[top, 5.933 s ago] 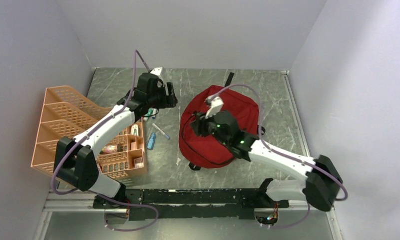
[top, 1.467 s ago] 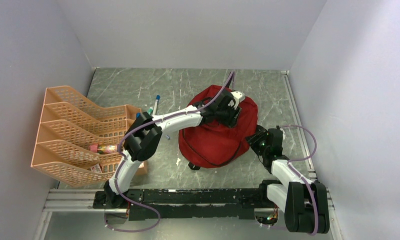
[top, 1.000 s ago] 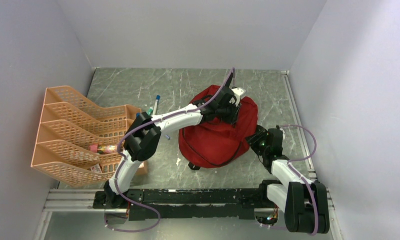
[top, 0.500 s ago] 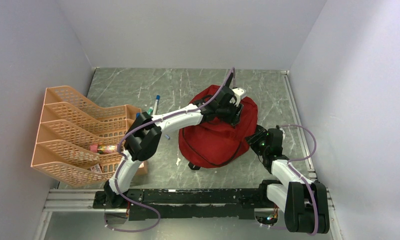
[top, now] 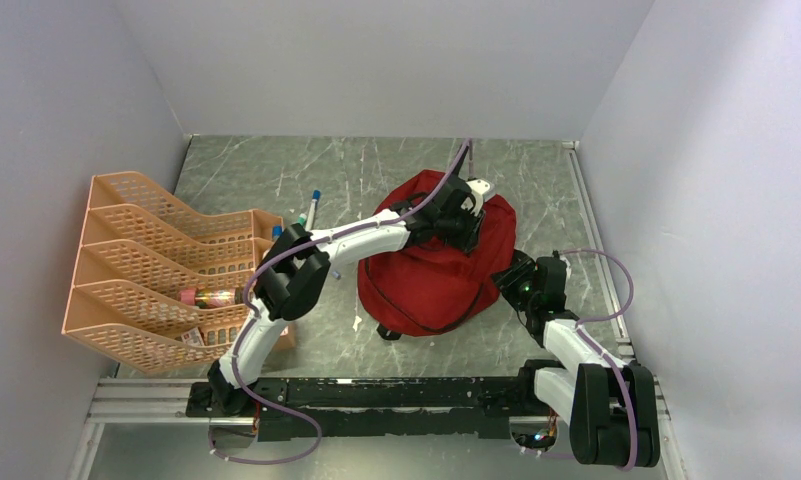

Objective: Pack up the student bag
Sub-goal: Unzip the student bag at the center of the board, then adjust the student bag at the center of the board.

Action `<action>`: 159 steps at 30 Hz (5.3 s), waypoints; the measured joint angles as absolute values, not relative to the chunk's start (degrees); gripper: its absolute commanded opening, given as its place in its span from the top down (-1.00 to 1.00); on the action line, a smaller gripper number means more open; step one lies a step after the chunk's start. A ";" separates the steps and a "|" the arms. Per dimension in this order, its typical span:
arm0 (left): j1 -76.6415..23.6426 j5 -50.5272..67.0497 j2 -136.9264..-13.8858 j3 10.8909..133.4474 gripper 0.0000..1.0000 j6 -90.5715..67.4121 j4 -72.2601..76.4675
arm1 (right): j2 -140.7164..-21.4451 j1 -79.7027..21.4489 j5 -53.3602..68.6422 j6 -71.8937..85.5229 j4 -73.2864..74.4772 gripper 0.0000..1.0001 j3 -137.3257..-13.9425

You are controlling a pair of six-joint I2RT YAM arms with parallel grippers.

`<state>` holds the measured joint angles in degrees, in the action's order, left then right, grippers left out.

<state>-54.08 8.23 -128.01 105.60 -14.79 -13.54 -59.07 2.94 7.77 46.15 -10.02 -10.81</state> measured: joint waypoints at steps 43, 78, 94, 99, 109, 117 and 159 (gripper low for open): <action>-53.98 5.50 -120.64 96.18 0.77 -14.39 -11.90 | -59.79 2.94 7.55 46.02 -10.48 0.13 -10.81; -48.56 -1.74 -113.56 87.57 0.90 -16.82 -16.21 | -59.92 2.94 7.31 45.98 -10.44 0.41 -10.81; -42.76 -10.39 -113.56 88.99 0.90 -13.91 -21.06 | -59.88 2.87 8.54 45.89 -10.22 0.40 -10.83; -40.45 -12.29 -112.97 88.97 0.90 -12.62 -21.82 | -59.29 2.90 8.16 45.50 -8.60 0.37 -11.46; -36.71 -17.34 -112.75 89.43 0.90 -12.69 -22.98 | -58.63 2.90 7.60 44.58 -5.96 0.37 -12.84; -33.10 -14.79 -116.36 91.05 0.90 -13.98 -22.63 | -58.61 2.90 8.14 44.45 -5.26 0.34 -13.34; -38.41 -0.12 -108.55 75.79 -0.13 -36.45 -7.64 | -70.26 -19.44 6.79 29.67 13.72 0.04 -47.42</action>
